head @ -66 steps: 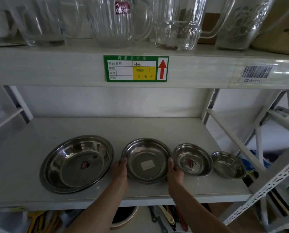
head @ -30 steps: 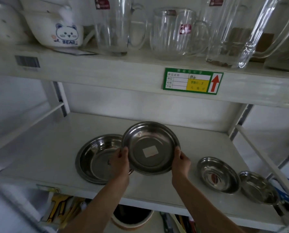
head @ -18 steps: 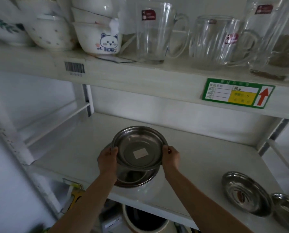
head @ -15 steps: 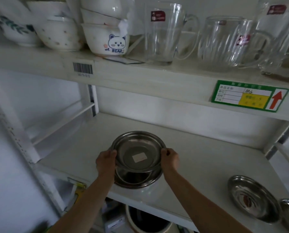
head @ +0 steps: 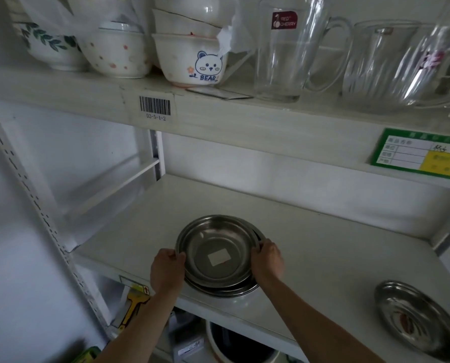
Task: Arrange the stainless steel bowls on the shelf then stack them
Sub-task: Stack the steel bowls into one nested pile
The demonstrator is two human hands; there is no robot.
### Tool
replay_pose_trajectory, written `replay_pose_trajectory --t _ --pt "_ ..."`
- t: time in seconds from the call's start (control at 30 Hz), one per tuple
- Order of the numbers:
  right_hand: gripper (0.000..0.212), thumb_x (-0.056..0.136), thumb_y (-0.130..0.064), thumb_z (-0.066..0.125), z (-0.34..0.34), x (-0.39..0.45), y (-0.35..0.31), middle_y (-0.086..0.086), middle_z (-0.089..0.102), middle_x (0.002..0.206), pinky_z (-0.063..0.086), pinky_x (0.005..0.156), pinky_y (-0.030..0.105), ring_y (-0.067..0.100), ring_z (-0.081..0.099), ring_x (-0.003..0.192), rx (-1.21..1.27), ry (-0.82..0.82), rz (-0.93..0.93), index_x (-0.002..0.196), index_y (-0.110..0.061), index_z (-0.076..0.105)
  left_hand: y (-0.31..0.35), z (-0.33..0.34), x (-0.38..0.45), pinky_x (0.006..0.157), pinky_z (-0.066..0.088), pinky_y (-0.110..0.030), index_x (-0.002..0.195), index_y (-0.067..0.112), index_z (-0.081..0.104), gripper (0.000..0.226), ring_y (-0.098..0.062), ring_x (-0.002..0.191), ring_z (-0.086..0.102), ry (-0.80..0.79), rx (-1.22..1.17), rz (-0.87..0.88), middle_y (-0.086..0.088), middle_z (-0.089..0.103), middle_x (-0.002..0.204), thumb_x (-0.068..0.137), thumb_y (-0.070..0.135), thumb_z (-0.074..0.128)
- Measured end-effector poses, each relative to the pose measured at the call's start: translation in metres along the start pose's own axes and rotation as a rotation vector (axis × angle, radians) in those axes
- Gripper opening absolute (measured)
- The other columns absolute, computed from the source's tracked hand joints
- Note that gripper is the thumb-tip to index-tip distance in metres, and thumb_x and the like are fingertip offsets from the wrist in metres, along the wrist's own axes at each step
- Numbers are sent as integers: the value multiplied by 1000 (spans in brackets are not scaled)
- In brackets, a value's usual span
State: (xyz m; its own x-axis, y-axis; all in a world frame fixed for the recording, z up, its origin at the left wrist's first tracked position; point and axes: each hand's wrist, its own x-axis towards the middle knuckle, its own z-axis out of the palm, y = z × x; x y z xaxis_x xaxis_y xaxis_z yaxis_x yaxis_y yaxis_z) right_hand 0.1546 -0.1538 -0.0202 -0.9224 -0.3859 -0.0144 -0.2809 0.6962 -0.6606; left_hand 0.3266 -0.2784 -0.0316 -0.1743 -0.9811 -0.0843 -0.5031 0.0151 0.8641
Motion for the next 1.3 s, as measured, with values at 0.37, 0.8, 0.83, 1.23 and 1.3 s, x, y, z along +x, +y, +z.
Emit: replay_pose_trajectory --t 0.37,0.8,0.83,1.23,1.3 --pt "22 96 -15 47 4 7 3 9 56 116 41 70 32 30 64 97 -310 9 -40 111 -9 61 -1 9 11 66 40 -30 95 12 55 17 -18 75 52 22 108 40 0 57 89 87 25 63" --pt "25 99 -15 44 8 8 6 8 55 120 43 69 32 28 66 98 -444 13 -89 119 -10 57 0 10 16 59 39 -29 85 17 49 12 -17 67 52 37 179 103 -4 60 90 84 21 61" --pt "25 99 -16 44 8 8 6 8 55 121 45 70 32 28 66 99 -444 14 -89 119 -10 57 0 10 16 59 39 -29 86 17 49 12 -17 67 52 36 180 105 -4 60 90 84 21 61" --pt "47 87 -30 65 5 8 25 8 46 124 48 82 35 27 54 111 -254 72 -32 126 -14 45 -15 21 26 77 49 -37 125 3 53 59 -33 99 63 -85 1 -56 -16 56 123 78 31 76" --pt "53 85 -34 68 6 14 31 11 51 126 46 89 36 30 55 114 -90 11 61 128 -10 49 -21 25 30 84 54 -39 114 1 62 48 -33 96 65 -151 -117 -121 -18 66 113 79 31 75"
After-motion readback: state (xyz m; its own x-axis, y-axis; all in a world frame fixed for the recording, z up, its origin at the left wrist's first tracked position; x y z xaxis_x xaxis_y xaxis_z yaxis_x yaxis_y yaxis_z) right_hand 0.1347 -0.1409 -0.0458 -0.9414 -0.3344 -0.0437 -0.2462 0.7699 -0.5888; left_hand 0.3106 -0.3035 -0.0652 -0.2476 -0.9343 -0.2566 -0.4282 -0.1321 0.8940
